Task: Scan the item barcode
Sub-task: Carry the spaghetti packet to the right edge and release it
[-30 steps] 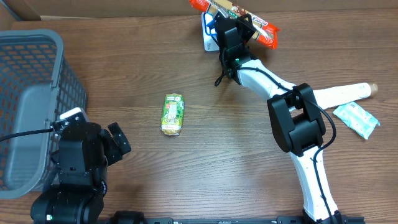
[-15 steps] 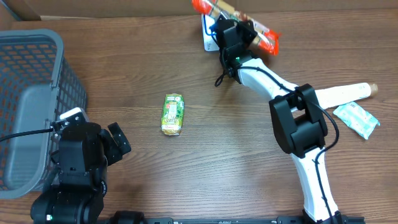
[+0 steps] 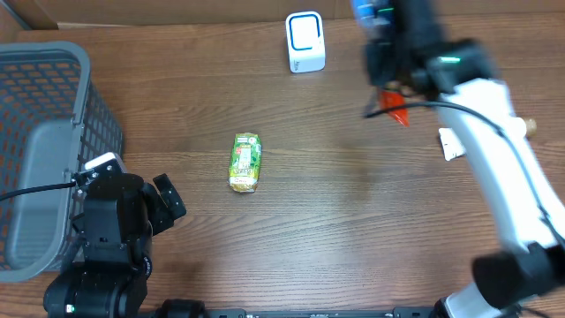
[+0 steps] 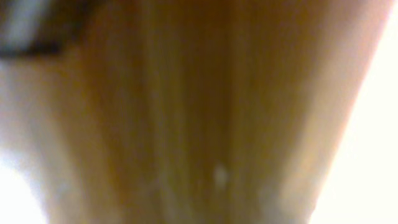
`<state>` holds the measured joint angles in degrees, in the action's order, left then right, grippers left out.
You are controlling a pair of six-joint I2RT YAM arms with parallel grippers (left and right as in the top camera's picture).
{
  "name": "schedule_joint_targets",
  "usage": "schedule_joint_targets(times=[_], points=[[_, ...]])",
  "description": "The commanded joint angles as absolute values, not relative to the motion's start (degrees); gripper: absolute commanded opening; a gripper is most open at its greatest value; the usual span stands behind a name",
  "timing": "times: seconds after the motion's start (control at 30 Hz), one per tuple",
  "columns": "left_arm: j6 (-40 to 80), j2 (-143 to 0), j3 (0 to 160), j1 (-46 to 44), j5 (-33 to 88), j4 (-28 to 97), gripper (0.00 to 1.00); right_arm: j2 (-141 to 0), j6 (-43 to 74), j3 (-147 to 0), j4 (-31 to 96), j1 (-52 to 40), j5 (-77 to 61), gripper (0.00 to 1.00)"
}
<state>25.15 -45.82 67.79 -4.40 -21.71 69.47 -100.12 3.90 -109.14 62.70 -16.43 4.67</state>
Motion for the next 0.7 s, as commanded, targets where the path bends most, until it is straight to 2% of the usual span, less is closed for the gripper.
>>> schedule_joint_targets(times=[0.0, 0.13, 0.23, 0.53, 0.67], points=[[25.76, -45.76, 67.75, -4.25, -22.44, 69.45, 1.0, -100.31, 22.7, -109.54, 66.48, -9.93, -6.13, 0.04], [25.76, -45.74, 67.75, -4.25, -22.44, 69.45, 0.99, -100.99, 31.83, -103.28, 63.51, -2.52, -6.61, 0.04], [25.76, -45.76, 67.75, -4.25, -22.44, 69.45, 0.99, -101.86, 36.42, -97.43, 56.49, 1.76, -7.42, 0.04], [25.76, -45.74, 67.75, -4.25, -22.44, 69.45, 1.0, -104.73, 42.11, -77.78, 27.4, 8.38, -6.5, 0.04], [25.76, -45.76, 67.75, -4.25, -22.44, 69.45, 1.0, -105.45, 42.52, -72.75, 20.8, 10.48, -5.85, 0.13]])
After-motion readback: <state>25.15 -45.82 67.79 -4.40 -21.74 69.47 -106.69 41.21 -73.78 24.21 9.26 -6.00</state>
